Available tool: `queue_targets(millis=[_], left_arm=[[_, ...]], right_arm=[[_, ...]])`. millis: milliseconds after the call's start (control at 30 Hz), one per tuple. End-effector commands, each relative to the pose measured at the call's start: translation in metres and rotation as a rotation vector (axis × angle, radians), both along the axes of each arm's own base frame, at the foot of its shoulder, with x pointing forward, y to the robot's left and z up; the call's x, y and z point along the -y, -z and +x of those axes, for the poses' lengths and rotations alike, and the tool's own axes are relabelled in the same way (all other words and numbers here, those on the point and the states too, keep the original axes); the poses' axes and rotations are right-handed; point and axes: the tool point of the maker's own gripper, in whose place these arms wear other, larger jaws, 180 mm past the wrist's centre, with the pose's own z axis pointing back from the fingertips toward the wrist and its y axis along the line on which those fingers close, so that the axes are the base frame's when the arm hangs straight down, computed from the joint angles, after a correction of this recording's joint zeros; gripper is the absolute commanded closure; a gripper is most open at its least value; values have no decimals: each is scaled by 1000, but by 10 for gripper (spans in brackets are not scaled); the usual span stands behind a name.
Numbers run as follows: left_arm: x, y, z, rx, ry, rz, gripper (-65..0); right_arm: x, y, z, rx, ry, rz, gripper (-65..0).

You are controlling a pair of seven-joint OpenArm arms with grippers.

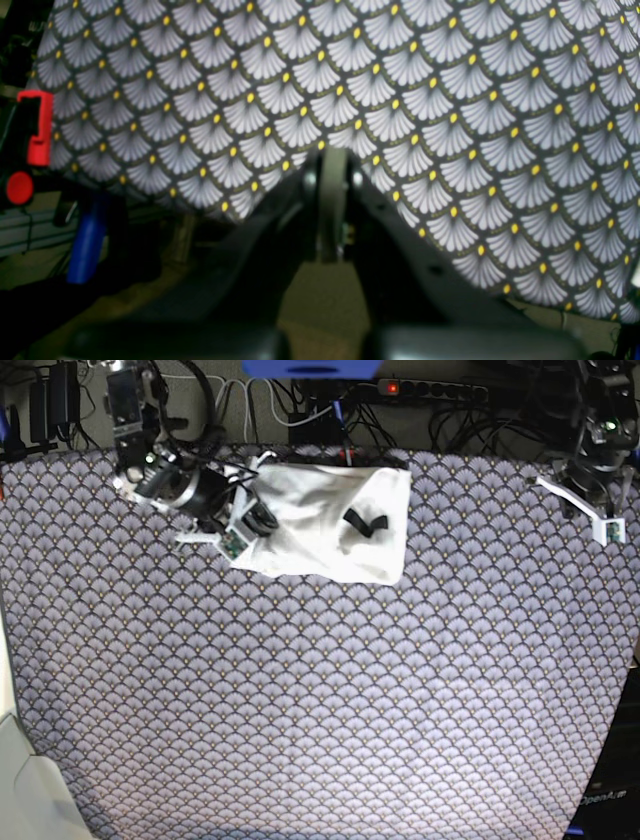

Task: Fold the T-shirt properly
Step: 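Withdraw both grippers away from the folded shirt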

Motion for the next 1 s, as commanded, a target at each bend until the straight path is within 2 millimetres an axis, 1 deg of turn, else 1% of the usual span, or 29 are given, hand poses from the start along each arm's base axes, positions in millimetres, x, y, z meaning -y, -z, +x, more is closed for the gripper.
queue_targets(millis=[0,100,133,167,233,300,367,433,533,600,700,800,933,967], left_arm=[[-4,-11,4,33,8,26,-4],[-5,-13,5,39,7,30,-4],[-5,-13,5,41,8,31,-4],[-5,-13,5,41,8,31,-4],[-4,-15,3,41,11,35,-4],[-2,-16,-3,32,21,42,-4],[1,-20,-6,31,34,49,-4],[3,-16,-15,7,43,47,-4],[4,-6,-31,-44,44,44,-4],[8,0,-42,-79,82,39,-4],[23,7,-50,-106,158,12,-4],[39,11,-51,-99,190,-25,-4],[89,17,-26,-68,310,-96,-4],[105,18,-20,-59,349,-120,-4]], right_arm=[[-1,-25,9,79,3,32,-58],[3,-52,10,143,7,6,-58],[5,-58,11,155,9,-13,-58],[10,-61,10,154,15,-36,-58],[22,-56,8,131,41,-70,-58],[42,-48,1,100,95,-92,-58],[58,-43,-8,81,141,-102,-57],[71,-38,-18,65,172,-109,-48],[96,-26,-43,10,233,-139,-7],[114,-21,-59,-23,272,-166,0],[133,-17,-80,-52,317,-187,0],[137,-17,-88,-54,328,-184,0],[139,-17,-89,-56,334,-190,0],[140,-17,-89,-55,336,-191,0]])
